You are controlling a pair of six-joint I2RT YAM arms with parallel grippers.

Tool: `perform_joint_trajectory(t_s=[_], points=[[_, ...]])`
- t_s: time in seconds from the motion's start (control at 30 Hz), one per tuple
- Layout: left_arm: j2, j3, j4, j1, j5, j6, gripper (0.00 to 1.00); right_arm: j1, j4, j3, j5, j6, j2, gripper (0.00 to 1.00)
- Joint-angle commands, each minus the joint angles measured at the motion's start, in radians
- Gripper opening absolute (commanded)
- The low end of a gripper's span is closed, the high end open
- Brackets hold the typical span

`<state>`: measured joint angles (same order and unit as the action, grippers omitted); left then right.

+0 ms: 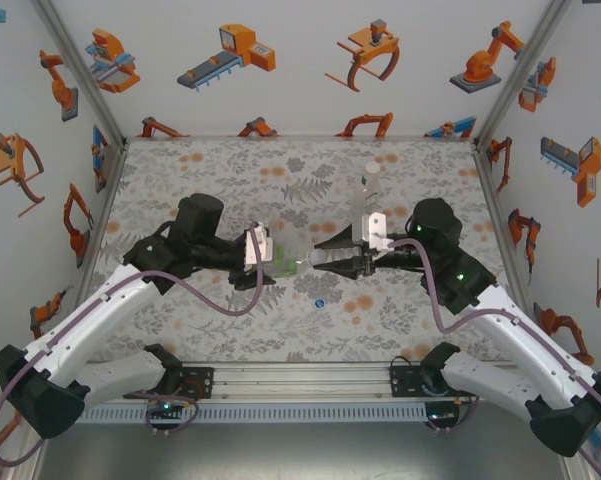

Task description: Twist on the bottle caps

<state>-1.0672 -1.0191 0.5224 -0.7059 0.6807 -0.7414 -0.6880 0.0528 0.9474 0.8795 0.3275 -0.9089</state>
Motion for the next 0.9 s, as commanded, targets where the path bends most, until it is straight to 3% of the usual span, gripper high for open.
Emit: perform_joint_trajectory(t_s=[0.0,0.27,0.6,0.7,0.87], points=[[0.024,-0.006,-0.09,-0.007,0.058,-0.011,0.0,-0.012,-0.038,-0.017,-0.013,-0.085,-0.014,0.07],[0.057,0.028,-0.163,-0.007,-0.092,0.025,0.0,-0.012,-0.216,-0.088,-0.192,-0.439,-0.026,0.0],[0.085,0.071,-0.252,-0.004,-0.198,0.052,0.0,-0.012,-0.456,-0.217,-0.62,-1.106,-0.019,0.0],[0.08,0.071,-0.257,-0.004,-0.219,0.058,0.0,-0.017,-0.468,-0.222,-0.699,-1.301,-0.04,0.0],[0.074,0.075,-0.274,-0.004,-0.261,0.072,0.0,-0.035,-0.41,-0.198,-0.783,-1.48,-0.069,0.0]])
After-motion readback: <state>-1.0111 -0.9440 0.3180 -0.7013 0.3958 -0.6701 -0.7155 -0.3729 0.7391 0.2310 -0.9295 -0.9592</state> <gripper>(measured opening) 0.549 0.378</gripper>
